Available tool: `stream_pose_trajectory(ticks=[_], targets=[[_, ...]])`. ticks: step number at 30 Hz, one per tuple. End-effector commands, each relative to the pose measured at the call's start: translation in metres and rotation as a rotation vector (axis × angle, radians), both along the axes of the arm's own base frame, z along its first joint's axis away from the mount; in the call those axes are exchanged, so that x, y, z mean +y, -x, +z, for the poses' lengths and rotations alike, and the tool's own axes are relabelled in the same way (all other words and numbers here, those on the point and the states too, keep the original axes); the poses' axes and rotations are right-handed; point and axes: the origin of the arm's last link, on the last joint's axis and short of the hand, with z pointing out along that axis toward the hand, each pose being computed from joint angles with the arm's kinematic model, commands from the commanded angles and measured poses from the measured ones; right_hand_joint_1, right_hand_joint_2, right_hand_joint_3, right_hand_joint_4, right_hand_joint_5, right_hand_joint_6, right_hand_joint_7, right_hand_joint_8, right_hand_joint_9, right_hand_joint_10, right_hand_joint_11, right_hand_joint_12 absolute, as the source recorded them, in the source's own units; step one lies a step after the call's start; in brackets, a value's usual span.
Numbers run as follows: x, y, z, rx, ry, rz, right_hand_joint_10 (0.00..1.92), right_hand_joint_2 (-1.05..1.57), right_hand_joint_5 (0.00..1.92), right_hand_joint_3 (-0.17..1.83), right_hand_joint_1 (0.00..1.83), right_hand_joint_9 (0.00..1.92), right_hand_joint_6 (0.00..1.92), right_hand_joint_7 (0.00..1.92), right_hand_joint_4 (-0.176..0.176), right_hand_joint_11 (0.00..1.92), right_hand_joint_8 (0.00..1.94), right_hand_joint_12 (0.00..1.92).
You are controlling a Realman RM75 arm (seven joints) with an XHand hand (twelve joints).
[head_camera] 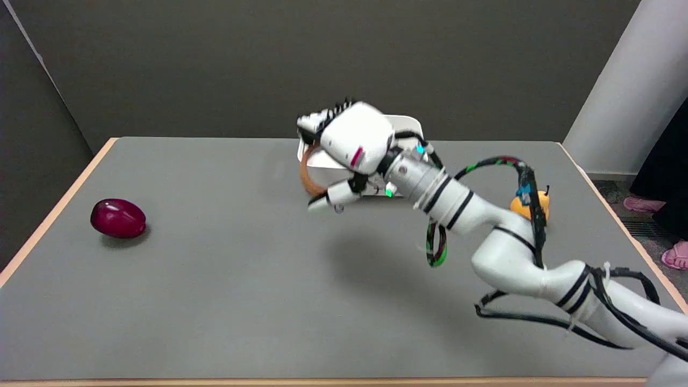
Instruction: Place yellow tape into white box.
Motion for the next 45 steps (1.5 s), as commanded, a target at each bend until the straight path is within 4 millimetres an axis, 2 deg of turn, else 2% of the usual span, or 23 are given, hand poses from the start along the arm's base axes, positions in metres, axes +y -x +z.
stream_pose_trajectory(ticks=[1,2,3,4,7,12,14,15,17,20,21,23,25,27,30,33,36,38,39,41,44,45], targets=[[-0.103,-0.056,0.045,0.093,0.283,0.125,1.39,1.1,0.58,0.27,1.3,0.84,1.53,0.86,-0.15,0.92,1.29,1.74],[-0.113,-0.048,0.053,0.08,0.304,0.088,1.42,1.1,0.57,0.24,1.35,0.83,1.52,0.85,-0.176,0.92,1.28,1.71],[-0.125,-0.045,0.057,0.06,0.32,0.062,1.42,1.11,0.57,0.23,1.35,0.82,1.53,0.84,-0.176,0.91,1.29,1.7],[-0.134,-0.046,0.059,0.035,0.323,0.055,1.41,1.11,0.56,0.22,1.35,0.82,1.53,0.84,-0.176,0.91,1.29,1.7],[-0.154,-0.034,0.071,-0.011,0.356,0.007,1.41,1.11,0.57,0.23,1.35,0.82,1.53,0.84,-0.174,0.91,1.28,1.7],[-0.17,-0.011,0.075,0.013,0.377,-0.029,1.41,1.12,0.57,0.21,1.35,0.82,1.54,0.84,-0.171,0.91,1.29,1.68],[-0.173,-0.006,0.078,0.015,0.381,-0.036,1.3,1.13,0.57,0.27,1.19,0.85,1.58,0.86,-0.108,0.89,1.32,1.76],[-0.173,-0.004,0.081,0.001,0.38,-0.034,1.28,1.13,0.57,0.28,1.16,0.85,1.59,0.86,-0.096,0.88,1.33,1.77],[-0.17,-0.002,0.083,-0.03,0.37,-0.024,1.28,1.14,0.57,0.28,1.16,0.85,1.59,0.86,-0.095,0.88,1.33,1.77],[-0.158,0.006,0.094,-0.112,0.352,-0.017,1.27,1.16,0.56,0.25,1.16,0.85,1.59,0.85,-0.098,0.88,1.34,1.75],[-0.153,0.007,0.1,-0.15,0.345,-0.014,1.27,1.15,0.53,0.25,1.18,0.84,1.53,0.84,-0.067,0.86,1.35,1.73],[-0.143,0.007,0.113,-0.216,0.333,0.002,1.27,1.01,0.42,0.41,1.27,0.74,1.1,0.76,0.174,0.71,1.33,1.65],[-0.133,0.005,0.128,-0.291,0.315,0.004,1.04,0.67,0.21,0.94,0.56,0.52,0.49,0.46,0.148,0.56,0.56,1.61],[-0.119,0.002,0.151,-0.348,0.291,0.005,0.83,0.6,0.12,1.01,0.35,0.42,0.44,0.29,0.14,0.49,0.43,1.56],[-0.102,-0.001,0.171,-0.367,0.269,0.026,0.78,0.58,0.11,0.96,0.25,0.36,0.36,0.23,0.137,0.44,0.3,1.52],[-0.079,-0.005,0.195,-0.402,0.256,0.076,0.74,0.54,0.09,0.99,0.21,0.33,0.33,0.17,0.134,0.43,0.29,1.53],[-0.056,-0.003,0.227,-0.489,0.29,0.109,0.73,0.53,0.09,0.99,0.19,0.32,0.31,0.15,0.131,0.43,0.29,1.53],[-0.038,-0.001,0.263,-0.653,0.368,0.154,0.74,0.53,0.09,0.99,0.18,0.32,0.31,0.16,0.129,0.43,0.29,1.54],[-0.033,-0.001,0.272,-0.694,0.392,0.168,0.74,0.53,0.09,0.99,0.17,0.32,0.31,0.16,0.128,0.43,0.29,1.54],[-0.009,0.003,0.313,-0.863,0.502,0.221,0.74,0.54,0.09,0.99,0.16,0.33,0.3,0.17,0.124,0.43,0.29,1.53],[0.016,0.004,0.345,-0.98,0.571,0.262,0.72,0.56,0.09,1.0,0.16,0.32,0.27,0.17,0.116,0.38,0.29,1.45],[0.025,-0.002,0.36,-1.031,0.595,0.265,0.71,0.57,0.09,1.0,0.16,0.3,0.24,0.17,0.112,0.35,0.29,1.4]])
